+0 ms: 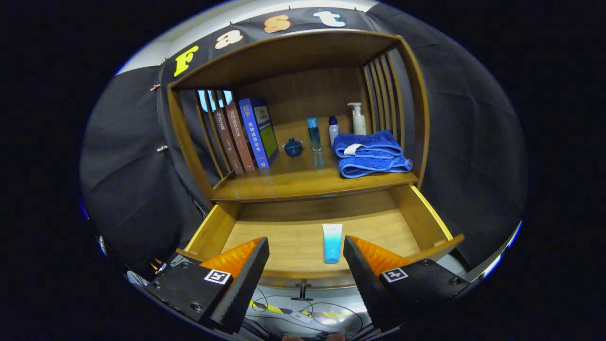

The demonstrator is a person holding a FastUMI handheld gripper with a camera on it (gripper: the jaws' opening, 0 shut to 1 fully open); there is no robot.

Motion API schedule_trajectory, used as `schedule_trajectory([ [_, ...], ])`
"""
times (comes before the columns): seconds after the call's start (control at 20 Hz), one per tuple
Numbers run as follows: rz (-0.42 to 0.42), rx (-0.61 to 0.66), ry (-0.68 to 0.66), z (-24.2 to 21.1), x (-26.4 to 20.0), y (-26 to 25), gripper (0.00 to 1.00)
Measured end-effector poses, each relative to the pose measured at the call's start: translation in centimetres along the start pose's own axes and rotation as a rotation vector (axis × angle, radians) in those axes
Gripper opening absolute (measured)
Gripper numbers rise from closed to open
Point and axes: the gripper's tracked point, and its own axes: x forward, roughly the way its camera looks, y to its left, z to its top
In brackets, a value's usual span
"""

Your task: Pull open the drawer, take out the items inside it, and place them on the countertop above the cabinet.

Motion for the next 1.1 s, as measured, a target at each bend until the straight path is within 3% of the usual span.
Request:
schedule_trajectory([
  [0.3,-0.053,-0.004,0.341,-1.0,6.9,-2.4,0.99],
  [0.65,-0.097,-0.017,0.653,-8.1,12.6,-4.0,1.00],
  [0.75,-0.116,0.016,0.690,-9.3,13.6,-4.7,0.94],
  [0.8,-0.126,0.035,0.704,-9.6,14.0,-4.9,0.85],
  [0.95,-0.158,0.025,0.734,-10.5,14.6,-5.6,0.86],
  [1.1,-0.172,0.046,0.774,-11.5,15.6,-5.5,0.55],
])
